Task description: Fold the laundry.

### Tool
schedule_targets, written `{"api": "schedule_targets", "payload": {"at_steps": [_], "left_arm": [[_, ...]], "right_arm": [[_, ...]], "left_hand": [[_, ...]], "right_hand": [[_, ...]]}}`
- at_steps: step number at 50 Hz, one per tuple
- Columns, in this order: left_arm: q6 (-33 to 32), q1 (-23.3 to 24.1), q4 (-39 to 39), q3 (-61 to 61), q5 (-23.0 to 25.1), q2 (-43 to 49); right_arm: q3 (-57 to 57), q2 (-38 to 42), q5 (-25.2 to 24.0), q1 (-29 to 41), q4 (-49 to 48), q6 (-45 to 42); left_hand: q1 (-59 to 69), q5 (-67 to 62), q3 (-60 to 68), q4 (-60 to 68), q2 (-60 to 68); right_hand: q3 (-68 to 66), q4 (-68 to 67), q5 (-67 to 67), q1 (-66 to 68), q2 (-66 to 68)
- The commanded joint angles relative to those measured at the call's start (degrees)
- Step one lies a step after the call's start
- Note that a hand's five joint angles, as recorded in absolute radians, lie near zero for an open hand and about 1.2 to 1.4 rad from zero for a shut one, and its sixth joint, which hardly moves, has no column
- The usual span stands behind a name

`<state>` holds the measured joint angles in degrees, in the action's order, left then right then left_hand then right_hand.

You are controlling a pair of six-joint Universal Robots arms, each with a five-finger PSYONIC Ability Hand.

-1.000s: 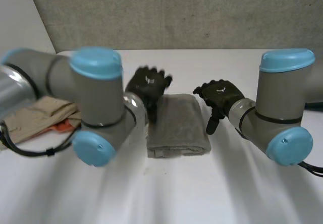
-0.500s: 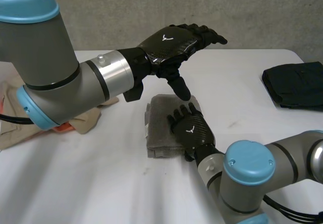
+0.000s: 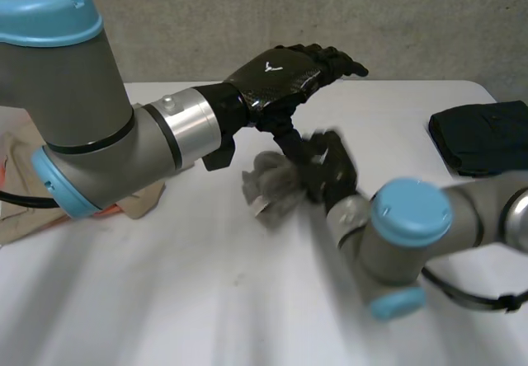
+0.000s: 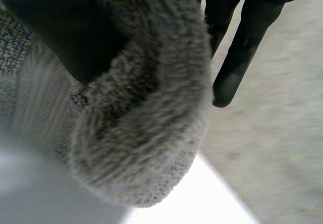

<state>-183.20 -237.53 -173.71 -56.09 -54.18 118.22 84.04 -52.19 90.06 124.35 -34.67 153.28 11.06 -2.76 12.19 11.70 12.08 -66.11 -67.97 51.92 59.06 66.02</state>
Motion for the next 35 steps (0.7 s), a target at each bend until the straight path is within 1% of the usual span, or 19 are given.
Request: {"api": "schedule_targets", "payload": {"at_steps": [1, 3, 6, 8, 10, 12, 13, 15, 16, 19, 20, 23, 25, 26, 27, 29, 30, 33, 35], "left_arm": [[0.2, 0.0, -0.2, 2.3, -2.4, -1.8], [0.4, 0.0, -0.6, 2.7, -2.6, -2.3], [0.6, 0.0, -1.7, 2.9, -2.7, -2.8], [0.6, 0.1, -2.5, 2.6, -2.8, -3.1], [0.6, 0.2, -2.8, 2.4, -2.8, -3.2], [0.6, 0.2, -2.9, 2.1, -2.8, -3.2], [0.6, 0.2, -2.9, 2.0, -2.8, -3.1], [0.4, 0.3, -2.9, 1.5, -2.8, -2.9], [0.4, 0.3, -2.9, 1.3, -2.8, -2.8], [0.3, 0.3, -3.0, 0.5, -2.7, -2.7], [0.3, 0.4, -3.0, 0.2, -2.7, -2.6], [0.2, 0.4, -3.0, -0.4, -2.8, -2.5], [0.2, 0.4, -3.0, -1.0, -2.7, -2.2], [0.2, 0.5, -3.0, -1.0, -2.7, -2.1], [0.1, 0.5, -3.0, -1.2, -2.7, -2.0], [0.0, 0.6, -3.0, -1.2, -2.7, -1.9], [0.0, 0.7, -3.0, -1.1, -2.6, -1.8], [0.0, 0.7, -3.0, -0.8, -2.7, -1.7], [0.0, 0.8, -3.0, -0.6, -2.7, -1.8]], "right_arm": [[-9.6, -5.5, -3.2, -10.6, 0.1, 3.6], [-12.7, -5.7, -5.4, -15.3, 0.1, 4.3], [-15.1, -5.9, -7.3, -21.9, -0.1, 5.2], [-16.1, -5.7, -7.9, -24.8, -0.6, 5.7], [-17.9, -4.6, -9.5, -29.5, -1.2, 6.7], [-19.2, -3.0, -11.0, -32.2, -2.1, 7.4], [-20.7, 0.2, -14.1, -35.7, -3.6, 8.7], [-22.1, 3.0, -16.6, -38.3, -4.5, 9.3], [-23.7, 6.5, -19.6, -40.8, -5.3, 9.5], [-25.6, 11.7, -23.2, -43.6, -5.6, 9.2], [-27.1, 15.8, -25.0, -45.4, -4.8, 9.0], [-28.5, 21.1, -26.6, -48.1, -3.6, 8.4], [-28.6, 22.6, -27.2, -49.2, -2.3, 8.3], [-28.4, 23.2, -27.3, -50.7, -0.9, 8.2], [-28.3, 23.3, -27.4, -51.5, 0.1, 8.0], [-27.9, 23.1, -27.4, -53.2, 2.3, 7.3], [-27.6, 22.8, -27.4, -53.8, 3.3, 6.6], [-26.4, 20.9, -26.5, -55.2, 6.2, 3.4], [-24.7, 17.1, -26.7, -56.1, 8.2, 1.4]], "left_hand": [[-1.0, 2.7, -2.1, -1.6, -2.0], [-1.0, 2.7, -2.1, -1.6, -2.0], [-1.0, 2.7, -2.1, -1.6, -2.0], [-1.0, 2.7, -2.1, -1.6, -2.0], [-1.0, 2.7, -2.1, -1.6, -2.0], [-0.8, 2.6, -2.0, -1.5, -1.9], [-0.8, 2.6, -2.0, -1.5, -1.9], [-0.8, 2.6, -2.0, -1.5, -1.9], [-0.8, 2.6, -2.0, -1.5, -1.9], [-0.8, 2.6, -2.0, -1.5, -1.9], [-0.8, 2.6, -2.0, -1.5, -1.9], [-0.8, 2.6, -2.0, -1.5, -1.9], [-0.8, 2.6, -2.0, -1.5, -1.9], [-0.8, 2.6, -2.0, -1.5, -1.9], [-0.8, 2.6, -2.0, -1.5, -1.9], [-0.8, 2.6, -2.0, -1.5, -1.9], [-0.8, 2.6, -2.0, -1.5, -1.9], [-0.7, 2.4, -1.8, -1.3, -1.7], [-0.7, 2.4, -1.8, -1.3, -1.7]], "right_hand": [[-13.9, -12.0, 18.1, 20.9, 14.0], [-13.9, -12.0, 18.1, 20.9, 14.0], [-13.9, -12.0, 18.1, 20.9, 14.0], [-13.9, -12.0, 18.1, 20.9, 14.0], [-13.9, -12.0, 18.1, 20.9, 14.0], [-13.9, -12.0, 18.1, 20.9, 14.0], [-13.9, -12.0, 18.1, 20.9, 14.0], [-13.9, -12.0, 18.1, 20.9, 14.0], [-13.9, -12.0, 18.1, 20.9, 14.0], [-13.9, -12.0, 18.1, 20.9, 14.0], [-13.9, -12.0, 18.1, 20.9, 14.0], [-13.9, -12.0, 18.1, 20.9, 14.0], [-13.9, -12.0, 18.1, 20.9, 14.0], [-4.8, -2.9, 9.0, 11.8, 4.9], [9.0, 10.8, -4.8, -1.9, -8.9], [44.1, 45.9, -39.9, -37.0, -44.0], [56.1, 58.0, -51.9, -49.1, -56.0], [56.1, 58.0, -51.9, -49.1, -56.0], [56.1, 58.0, -51.9, -49.1, -56.0]]}}
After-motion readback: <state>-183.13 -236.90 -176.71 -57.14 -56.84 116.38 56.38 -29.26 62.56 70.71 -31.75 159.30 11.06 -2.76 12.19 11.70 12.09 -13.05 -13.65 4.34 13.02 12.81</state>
